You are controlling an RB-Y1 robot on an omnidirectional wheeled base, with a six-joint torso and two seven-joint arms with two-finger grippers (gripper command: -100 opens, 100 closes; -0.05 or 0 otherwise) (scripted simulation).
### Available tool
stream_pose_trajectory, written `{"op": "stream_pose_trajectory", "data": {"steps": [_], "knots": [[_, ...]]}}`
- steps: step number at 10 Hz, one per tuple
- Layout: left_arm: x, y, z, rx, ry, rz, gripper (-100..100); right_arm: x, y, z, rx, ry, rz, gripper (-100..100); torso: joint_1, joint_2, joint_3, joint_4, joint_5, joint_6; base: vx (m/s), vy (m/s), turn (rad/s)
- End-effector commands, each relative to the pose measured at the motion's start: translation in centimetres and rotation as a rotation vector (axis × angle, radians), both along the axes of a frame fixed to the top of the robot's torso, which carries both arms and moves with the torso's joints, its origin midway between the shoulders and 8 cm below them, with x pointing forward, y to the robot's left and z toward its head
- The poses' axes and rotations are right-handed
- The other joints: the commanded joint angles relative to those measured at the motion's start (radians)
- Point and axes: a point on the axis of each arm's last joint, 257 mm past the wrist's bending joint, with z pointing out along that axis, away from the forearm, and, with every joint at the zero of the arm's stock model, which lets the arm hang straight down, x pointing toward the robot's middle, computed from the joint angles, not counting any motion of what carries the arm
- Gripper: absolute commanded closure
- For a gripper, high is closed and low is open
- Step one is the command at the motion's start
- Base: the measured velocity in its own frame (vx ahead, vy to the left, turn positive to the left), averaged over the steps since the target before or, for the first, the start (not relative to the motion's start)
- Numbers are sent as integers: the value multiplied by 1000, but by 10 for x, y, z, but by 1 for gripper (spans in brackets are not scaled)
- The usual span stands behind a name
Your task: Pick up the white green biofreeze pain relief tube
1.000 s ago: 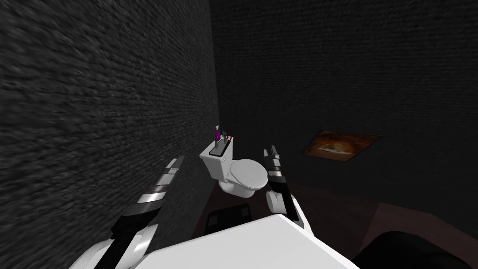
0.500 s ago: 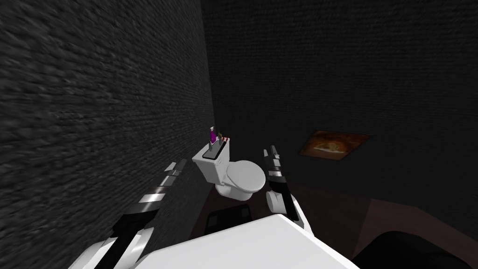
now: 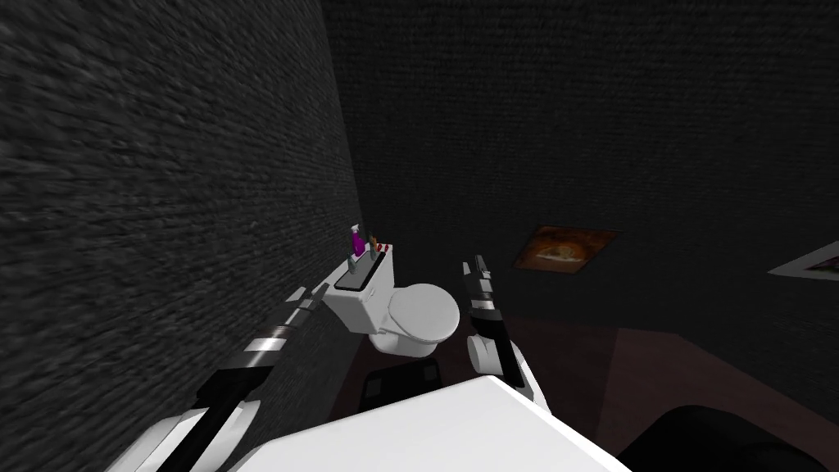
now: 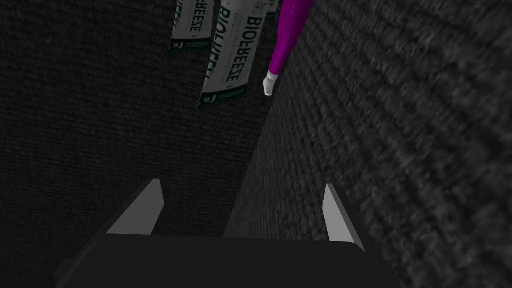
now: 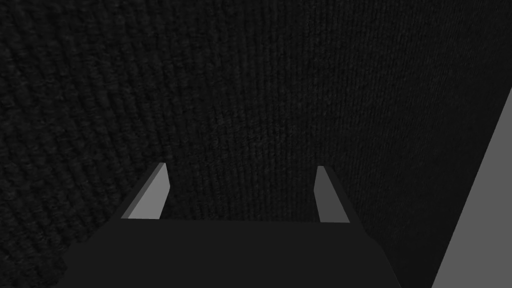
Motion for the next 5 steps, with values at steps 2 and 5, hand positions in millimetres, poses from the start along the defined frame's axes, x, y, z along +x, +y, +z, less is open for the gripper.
{"op": "stream_pose_trajectory", "data": {"steps": [2, 5], "knots": [[7, 12, -13, 107, 42, 18, -100, 0, 0, 0, 0, 0, 0, 0, -1, 0, 0, 0, 0, 0, 82, -46, -147], [15, 28, -27, 231, 87, 42, -100, 0, 0, 0, 0, 0, 0, 0, -2, -3, -1, 0, 0, 0, 123, -48, -204]]}}
